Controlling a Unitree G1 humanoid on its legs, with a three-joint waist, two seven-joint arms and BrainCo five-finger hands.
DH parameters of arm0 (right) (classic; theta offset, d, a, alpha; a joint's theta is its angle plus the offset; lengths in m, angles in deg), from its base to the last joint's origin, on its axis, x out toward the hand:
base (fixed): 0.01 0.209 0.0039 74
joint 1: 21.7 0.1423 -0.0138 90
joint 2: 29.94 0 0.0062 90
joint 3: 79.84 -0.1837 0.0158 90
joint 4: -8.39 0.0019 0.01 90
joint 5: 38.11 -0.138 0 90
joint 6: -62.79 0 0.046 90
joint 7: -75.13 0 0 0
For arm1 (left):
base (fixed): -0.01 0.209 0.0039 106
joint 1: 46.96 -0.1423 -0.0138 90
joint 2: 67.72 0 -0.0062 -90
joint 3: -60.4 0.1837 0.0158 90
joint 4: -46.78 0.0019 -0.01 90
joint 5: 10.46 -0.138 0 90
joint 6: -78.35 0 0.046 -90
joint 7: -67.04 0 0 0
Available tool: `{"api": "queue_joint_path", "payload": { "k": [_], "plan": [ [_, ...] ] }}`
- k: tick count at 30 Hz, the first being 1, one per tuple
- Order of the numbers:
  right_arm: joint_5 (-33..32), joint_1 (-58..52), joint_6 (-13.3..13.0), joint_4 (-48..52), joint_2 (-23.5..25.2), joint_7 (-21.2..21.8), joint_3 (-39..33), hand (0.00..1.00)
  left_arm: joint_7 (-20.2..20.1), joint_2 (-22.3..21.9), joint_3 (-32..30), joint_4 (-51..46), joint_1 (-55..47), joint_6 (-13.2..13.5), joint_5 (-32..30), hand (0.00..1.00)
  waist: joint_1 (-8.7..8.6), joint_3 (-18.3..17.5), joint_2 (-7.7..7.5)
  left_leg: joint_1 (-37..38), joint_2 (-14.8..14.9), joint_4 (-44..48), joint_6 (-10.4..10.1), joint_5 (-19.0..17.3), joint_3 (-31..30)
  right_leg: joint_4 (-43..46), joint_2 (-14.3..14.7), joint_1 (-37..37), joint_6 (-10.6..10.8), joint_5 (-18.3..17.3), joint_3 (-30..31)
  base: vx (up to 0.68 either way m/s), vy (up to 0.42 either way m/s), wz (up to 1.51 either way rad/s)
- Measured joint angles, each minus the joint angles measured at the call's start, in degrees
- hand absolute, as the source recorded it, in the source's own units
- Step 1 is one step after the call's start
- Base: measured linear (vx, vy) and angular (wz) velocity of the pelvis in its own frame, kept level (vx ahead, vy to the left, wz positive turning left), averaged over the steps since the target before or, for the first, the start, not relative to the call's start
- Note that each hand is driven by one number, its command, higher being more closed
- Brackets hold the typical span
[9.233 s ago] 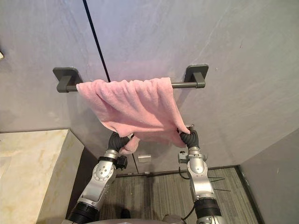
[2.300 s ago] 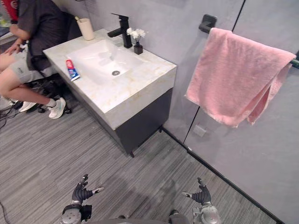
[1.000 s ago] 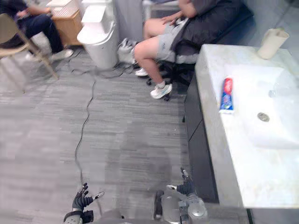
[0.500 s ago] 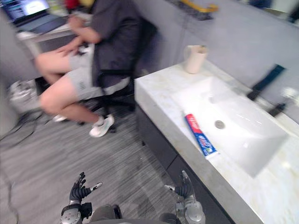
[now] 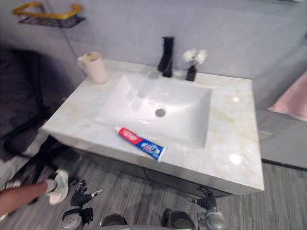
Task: Organize washtable
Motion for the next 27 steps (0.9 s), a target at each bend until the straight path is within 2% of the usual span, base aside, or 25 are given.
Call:
{"api": "queue_joint_path", "payload": {
  "k": [3, 4, 5, 6, 7, 8, 9, 11, 12, 19, 23, 27],
  "plan": [
    [-1.2, 0.2, 0.0, 0.0, -0.1, -0.5, -2.4, 0.00, 0.0, -0.2, -0.1, 0.0, -0.1, 0.0, 0.6, 0.00, 0.10, 0.0, 0.00, -1.7, -2.8, -14.0, -0.7, 0.4, -6.1, -1.0, -0.6, 1.1, 1.2, 0.3, 4.8, 0.18, 0.129, -0.84],
    [-1.2, -0.2, -0.1, 0.0, -0.4, -1.1, -3.4, 0.00, 0.0, -0.3, -0.1, 0.1, -0.3, 0.0, 0.6, 0.00, 0.17, -0.2, 0.30, -1.4, -4.4, -20.8, -2.5, 2.0, -9.7, -1.1, -0.8, 1.1, 2.5, 0.1, 6.5, 0.17, 0.207, -0.75],
    [-1.2, -0.1, -0.1, 0.0, -0.6, -1.2, -3.8, 0.00, 0.0, -0.3, -0.1, 0.4, -0.4, 0.1, 0.6, 0.00, 0.17, -0.4, 0.67, -1.4, -4.6, -22.7, -3.4, 2.8, -10.6, -1.1, -0.8, 1.2, 2.9, 0.0, 6.9, 0.15, 0.223, -0.79],
    [-1.2, -0.5, -0.1, 0.0, -1.4, -1.5, -4.2, 0.00, 0.1, -0.3, -0.1, 1.7, -0.7, 0.1, 0.7, 0.00, 0.23, -1.1, 1.91, -0.5, -5.0, -25.8, -3.5, 8.4, -11.6, -1.0, -0.8, 1.5, 4.5, -0.5, 8.5, 0.15, 0.210, -0.54],
    [-1.2, -0.6, 0.0, -0.1, -1.3, -1.5, -4.5, 0.00, 0.1, -0.2, -0.2, 1.9, -0.9, 0.0, 0.7, 0.00, 0.21, -1.2, 1.98, 0.3, -5.3, -26.3, -3.8, 10.4, -11.8, -1.1, -1.2, 2.1, 5.3, -0.6, 9.3, 0.20, 0.284, -0.49],
    [-1.2, -0.9, 0.0, -0.1, -0.9, -1.5, -4.6, 0.00, 0.1, -0.1, -0.7, 1.9, -1.4, 0.0, 0.7, 0.00, 0.03, -1.8, 1.16, 1.6, -6.7, -27.7, -3.5, 10.6, -10.9, -2.0, -2.6, 2.9, 6.6, -0.5, 9.7, 0.18, 0.275, -0.13],
    [-1.1, -2.0, 0.0, -0.2, -0.5, -1.5, -4.7, 0.00, 0.1, 0.2, -1.0, 1.9, -1.4, 0.1, 0.7, 0.00, -0.21, -2.6, -0.34, 3.2, -8.9, -30.8, -2.4, 11.2, -10.4, -3.6, -4.6, 3.9, 7.7, -0.1, 9.7, 0.17, 0.254, 0.02],
    [-1.1, -2.8, 0.2, -0.3, 0.0, -1.6, -4.9, 0.00, 0.1, 0.4, -1.0, 2.1, -1.6, 0.0, 0.7, 0.00, -0.11, -3.6, -1.91, 4.4, -11.4, -34.3, -0.9, 12.8, -9.4, -5.7, -6.8, 4.4, 9.1, 0.6, 9.6, 0.13, 0.168, 0.07],
    [-1.1, -1.7, 0.7, -3.8, 0.6, -2.3, -6.0, 0.00, -0.1, 1.0, 0.2, 5.3, -2.6, 0.0, 0.5, 0.00, -0.09, -3.5, -2.07, 11.0, -15.1, -45.9, 0.8, 18.3, -10.9, -9.8, -9.1, 8.3, 11.2, 2.2, 6.7, 0.07, 0.078, 0.00],
    [-1.2, -1.6, 0.7, -3.8, 0.6, -2.3, -6.0, 0.00, -0.1, 1.0, 0.8, 5.3, -2.5, 0.0, 0.6, 0.00, -0.15, -3.5, -2.08, 11.0, -15.0, -45.8, 0.8, 18.3, -10.7, -9.9, -9.0, 8.3, 11.2, 2.2, 6.9, 0.00, 0.000, 0.00],
    [-1.9, -1.7, 0.7, -3.8, 0.9, -2.6, -6.3, 0.00, -0.2, 0.8, 4.0, 5.3, -1.9, -0.1, 2.3, 0.00, -0.09, -3.4, -2.31, 11.6, -14.9, -45.6, 0.8, 18.3, -10.7, -10.1, -8.8, 9.3, 11.2, 2.3, 6.8, 0.00, 0.000, 0.02],
    [-3.1, -1.2, 0.8, -3.8, 1.8, -3.7, -6.9, 0.00, -0.2, 0.7, 3.9, 5.8, -0.8, -0.3, 4.8, 0.00, 0.48, -3.0, -2.67, 11.9, -14.3, -45.5, 0.7, 18.4, -10.8, -11.7, -8.0, 10.2, 10.7, 3.3, 6.7, -0.01, -0.013, -0.01]
  ]
}}
